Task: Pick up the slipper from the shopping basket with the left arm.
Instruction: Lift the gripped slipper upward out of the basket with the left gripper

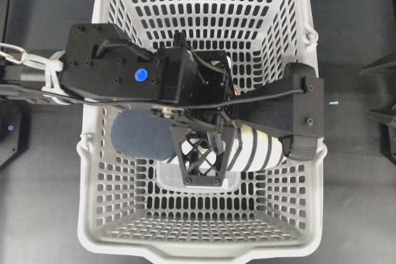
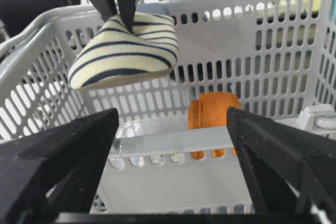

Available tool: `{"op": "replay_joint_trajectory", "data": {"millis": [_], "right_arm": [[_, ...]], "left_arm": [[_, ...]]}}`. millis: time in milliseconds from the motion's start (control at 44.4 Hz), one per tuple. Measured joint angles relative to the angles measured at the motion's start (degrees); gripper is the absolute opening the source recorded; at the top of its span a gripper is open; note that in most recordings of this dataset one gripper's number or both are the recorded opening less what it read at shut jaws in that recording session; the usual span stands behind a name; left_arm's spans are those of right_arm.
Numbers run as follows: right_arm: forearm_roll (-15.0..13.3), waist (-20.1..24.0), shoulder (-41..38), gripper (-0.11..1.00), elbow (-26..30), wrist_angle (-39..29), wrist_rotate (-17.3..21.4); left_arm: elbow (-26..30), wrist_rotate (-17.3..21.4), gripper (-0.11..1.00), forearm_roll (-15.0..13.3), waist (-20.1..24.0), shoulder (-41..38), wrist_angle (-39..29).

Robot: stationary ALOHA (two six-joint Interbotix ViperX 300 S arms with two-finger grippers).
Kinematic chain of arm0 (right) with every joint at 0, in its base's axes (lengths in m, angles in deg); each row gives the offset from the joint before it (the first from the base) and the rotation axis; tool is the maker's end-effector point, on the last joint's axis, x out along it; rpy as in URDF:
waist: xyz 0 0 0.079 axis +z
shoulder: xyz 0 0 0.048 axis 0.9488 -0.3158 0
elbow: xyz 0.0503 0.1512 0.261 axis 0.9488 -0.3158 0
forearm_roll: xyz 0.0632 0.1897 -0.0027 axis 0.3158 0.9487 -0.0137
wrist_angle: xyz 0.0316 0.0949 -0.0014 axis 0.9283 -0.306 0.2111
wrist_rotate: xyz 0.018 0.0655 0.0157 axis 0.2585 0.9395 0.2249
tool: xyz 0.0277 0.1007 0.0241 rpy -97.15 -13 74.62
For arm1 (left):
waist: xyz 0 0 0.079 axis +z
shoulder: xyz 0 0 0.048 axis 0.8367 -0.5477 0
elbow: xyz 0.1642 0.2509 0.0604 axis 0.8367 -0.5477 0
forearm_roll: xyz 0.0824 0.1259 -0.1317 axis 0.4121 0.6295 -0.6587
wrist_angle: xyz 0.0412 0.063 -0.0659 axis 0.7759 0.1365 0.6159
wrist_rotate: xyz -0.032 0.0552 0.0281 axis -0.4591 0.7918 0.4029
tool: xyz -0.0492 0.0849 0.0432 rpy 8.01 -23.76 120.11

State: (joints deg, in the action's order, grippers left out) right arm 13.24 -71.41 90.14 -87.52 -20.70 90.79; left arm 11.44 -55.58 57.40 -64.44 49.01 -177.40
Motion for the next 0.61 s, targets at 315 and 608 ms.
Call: {"op": "replay_joint_trajectory", "data": {"millis": [315, 608], "right_arm": [[0.0, 0.0, 0.0, 0.79, 0.0, -0.09, 0.0], [0.0, 0.0, 0.0, 0.79, 0.0, -0.09, -0.09]], "left_arm": [[0.0, 0.0, 0.06, 0.0, 0.0, 0.0, 0.0], [0.0, 0.0, 0.06, 0.0, 0.0, 0.0, -0.35]]}}
